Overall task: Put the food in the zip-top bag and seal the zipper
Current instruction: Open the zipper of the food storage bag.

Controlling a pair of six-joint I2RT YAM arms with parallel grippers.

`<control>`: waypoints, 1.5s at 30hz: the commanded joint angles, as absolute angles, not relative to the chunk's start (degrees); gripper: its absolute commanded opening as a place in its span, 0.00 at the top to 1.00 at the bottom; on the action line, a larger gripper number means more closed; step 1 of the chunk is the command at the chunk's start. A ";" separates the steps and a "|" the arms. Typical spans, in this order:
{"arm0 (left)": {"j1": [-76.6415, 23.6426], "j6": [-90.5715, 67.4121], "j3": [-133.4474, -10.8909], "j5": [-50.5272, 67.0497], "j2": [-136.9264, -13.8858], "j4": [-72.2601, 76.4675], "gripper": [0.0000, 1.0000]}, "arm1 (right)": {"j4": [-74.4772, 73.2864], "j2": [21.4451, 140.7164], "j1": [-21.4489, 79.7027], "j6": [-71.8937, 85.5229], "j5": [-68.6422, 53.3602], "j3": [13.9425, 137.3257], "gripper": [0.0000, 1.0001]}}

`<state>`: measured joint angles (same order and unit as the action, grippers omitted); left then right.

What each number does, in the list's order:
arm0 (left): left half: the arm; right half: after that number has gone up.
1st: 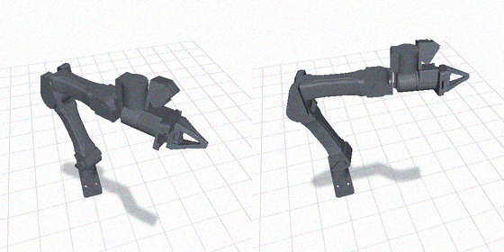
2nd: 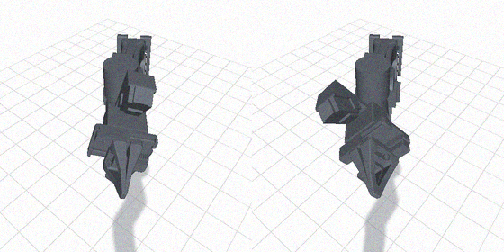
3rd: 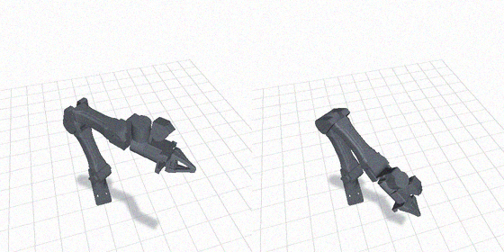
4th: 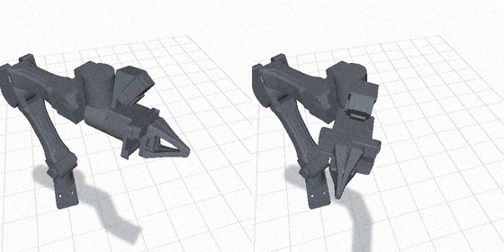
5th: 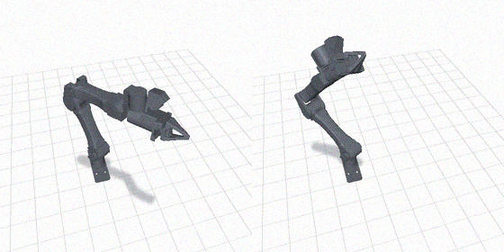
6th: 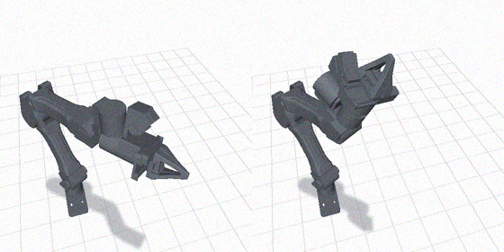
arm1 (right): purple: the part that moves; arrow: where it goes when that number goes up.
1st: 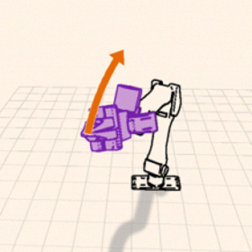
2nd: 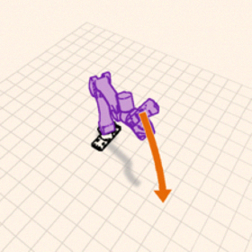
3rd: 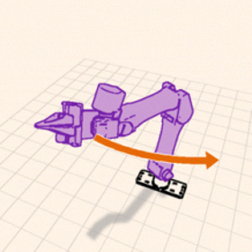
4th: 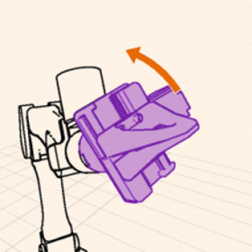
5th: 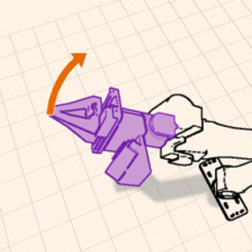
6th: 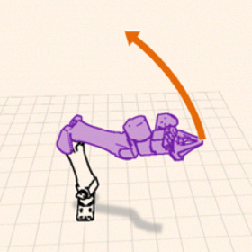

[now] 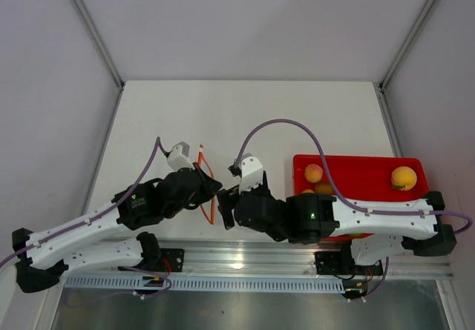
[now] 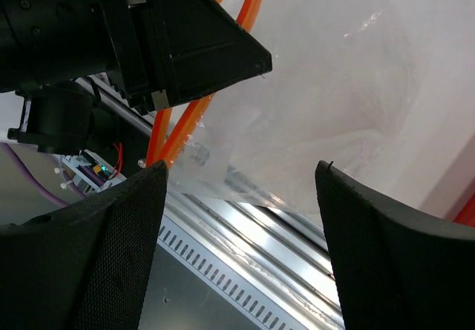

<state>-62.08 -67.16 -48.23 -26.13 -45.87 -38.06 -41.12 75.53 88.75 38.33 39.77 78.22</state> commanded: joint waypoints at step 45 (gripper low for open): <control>-67.76 -86.31 -53.35 -33.84 -48.78 -40.35 0.99 | -20.13 67.59 92.90 37.09 44.21 65.74 0.30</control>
<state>-67.37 -90.56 -54.81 -34.02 -49.67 -45.65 -23.33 69.84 92.47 37.26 43.03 65.69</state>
